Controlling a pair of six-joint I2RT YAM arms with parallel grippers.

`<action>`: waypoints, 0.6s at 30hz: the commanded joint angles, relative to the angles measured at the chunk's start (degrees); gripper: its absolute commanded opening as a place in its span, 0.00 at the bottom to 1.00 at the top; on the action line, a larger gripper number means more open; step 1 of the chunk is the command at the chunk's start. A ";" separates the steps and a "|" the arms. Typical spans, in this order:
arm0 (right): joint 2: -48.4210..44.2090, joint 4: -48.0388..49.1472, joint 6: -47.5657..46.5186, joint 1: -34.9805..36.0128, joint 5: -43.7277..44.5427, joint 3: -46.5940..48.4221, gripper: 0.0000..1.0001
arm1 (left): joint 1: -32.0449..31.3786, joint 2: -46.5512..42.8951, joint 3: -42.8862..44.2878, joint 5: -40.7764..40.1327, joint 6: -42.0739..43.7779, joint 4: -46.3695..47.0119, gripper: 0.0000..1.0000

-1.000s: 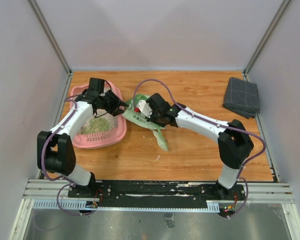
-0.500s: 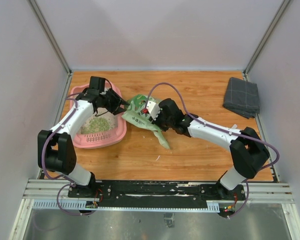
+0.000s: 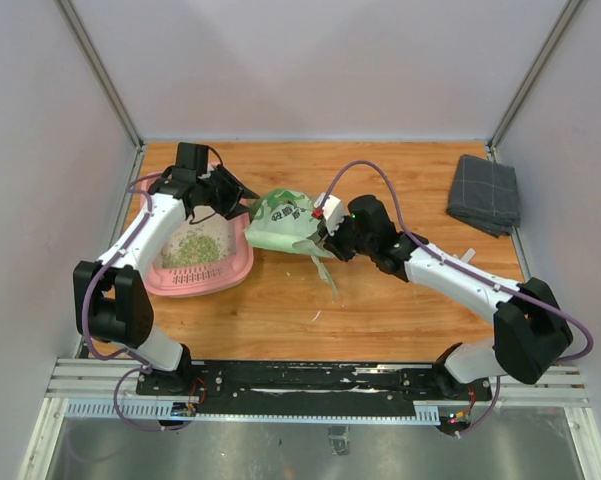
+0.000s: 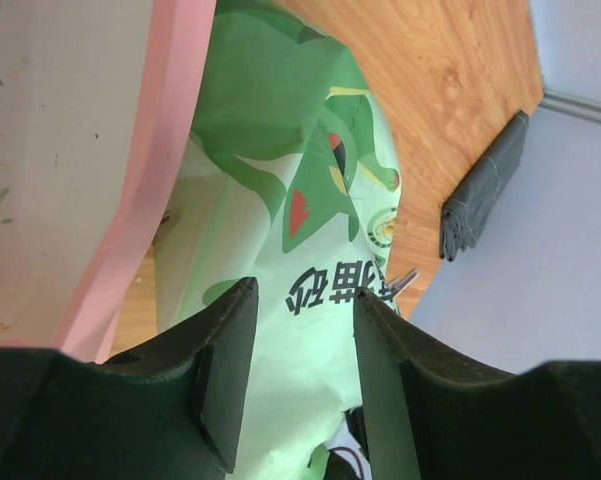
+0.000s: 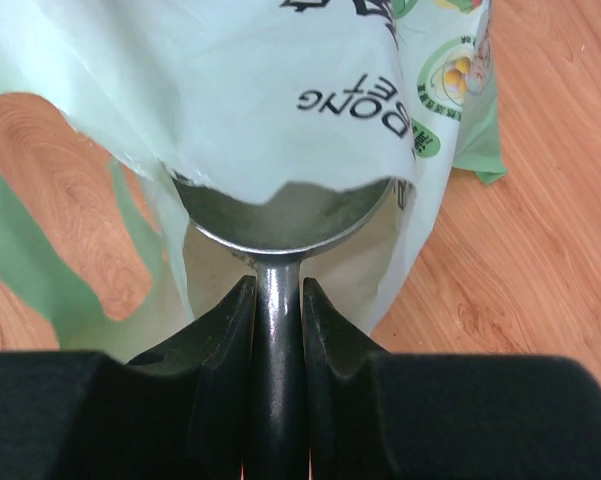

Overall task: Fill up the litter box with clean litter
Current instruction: 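Scoop the cat litter from the cat litter bag.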

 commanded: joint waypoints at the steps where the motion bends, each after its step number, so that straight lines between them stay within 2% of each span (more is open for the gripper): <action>1: -4.20 1.21 2.16 -2.05 -3.30 -0.83 0.01 | -0.19 -0.73 2.23 -1.17 1.34 -2.01 0.48; 10: -9.61 -3.10 2.36 -3.76 -3.49 -2.53 0.01 | -0.19 -3.13 4.33 -0.77 1.81 -3.76 0.49; 18: -13.26 -1.97 1.83 -5.27 -4.82 -5.92 0.01 | -0.18 -4.05 4.53 0.00 1.98 -4.55 0.50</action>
